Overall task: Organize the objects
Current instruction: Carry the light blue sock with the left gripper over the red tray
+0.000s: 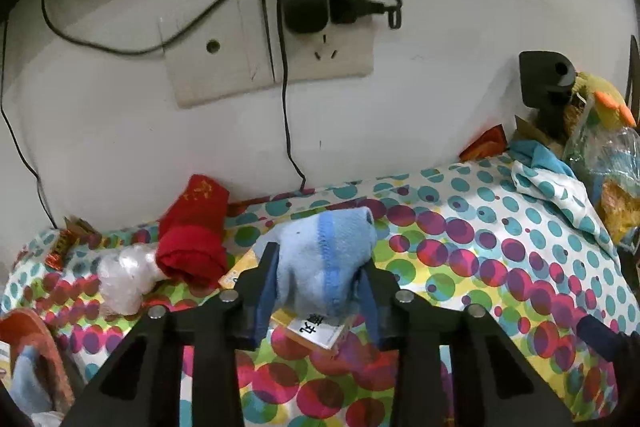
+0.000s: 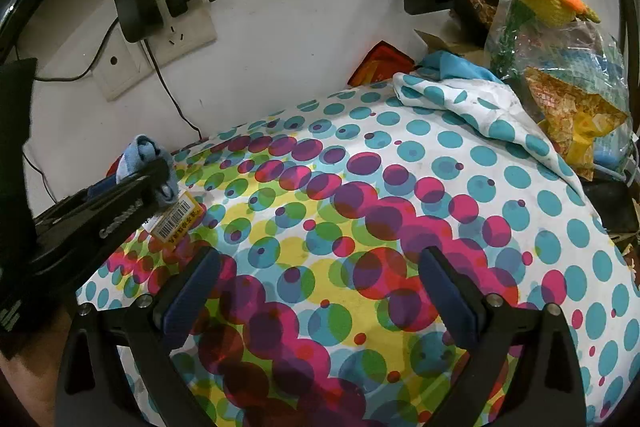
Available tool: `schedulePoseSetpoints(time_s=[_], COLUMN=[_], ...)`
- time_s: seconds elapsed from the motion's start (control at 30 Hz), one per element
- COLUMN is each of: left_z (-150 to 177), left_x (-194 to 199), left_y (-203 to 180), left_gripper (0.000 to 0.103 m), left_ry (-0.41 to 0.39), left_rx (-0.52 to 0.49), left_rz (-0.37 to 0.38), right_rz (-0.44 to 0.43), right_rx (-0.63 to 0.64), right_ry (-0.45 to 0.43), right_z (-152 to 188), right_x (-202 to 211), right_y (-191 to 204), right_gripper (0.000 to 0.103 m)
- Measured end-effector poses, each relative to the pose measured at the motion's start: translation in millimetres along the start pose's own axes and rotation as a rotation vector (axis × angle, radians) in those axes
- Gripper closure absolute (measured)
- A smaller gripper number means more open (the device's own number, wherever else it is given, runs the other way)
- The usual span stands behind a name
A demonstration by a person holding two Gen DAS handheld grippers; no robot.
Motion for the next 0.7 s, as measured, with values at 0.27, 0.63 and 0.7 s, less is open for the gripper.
schedulePoseSetpoints(time_s=[0.27,0.63,0.7], left_z=[-9.7,-17.5,-18.7], left_x=[23.9,55.9,62.5], left_y=[0.2,20.3,26.0], left_gripper=[0.068,0.068,0.068], left_ry=[-0.026,-0.041,-0.047], left_rx=[-0.025,-0.017,-0.014], left_rz=[-0.019,-0.086,-0.093], right_rz=[-0.001,-0.003,-0.006], right_rx=[-0.001,-0.002,-0.001], right_ry=[0.0,0.008,0.008], right_z=[-0.4,0.9,0.4], right_x=[-0.4,-1.5,-1.2], right_y=[-0.2,-0.7,-1.1], right_gripper=[0.004,0.004,0.004])
Point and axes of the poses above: each gripper's, at about its wrist camera, not at the fingertips, and x roughly against the way its jaws point, y to its left, z to its underside, the point moved 1 cm from there along -x, roughly the way its jaws point, and after that the axes turned 7 degrees about -y, right-handed, at the moved point
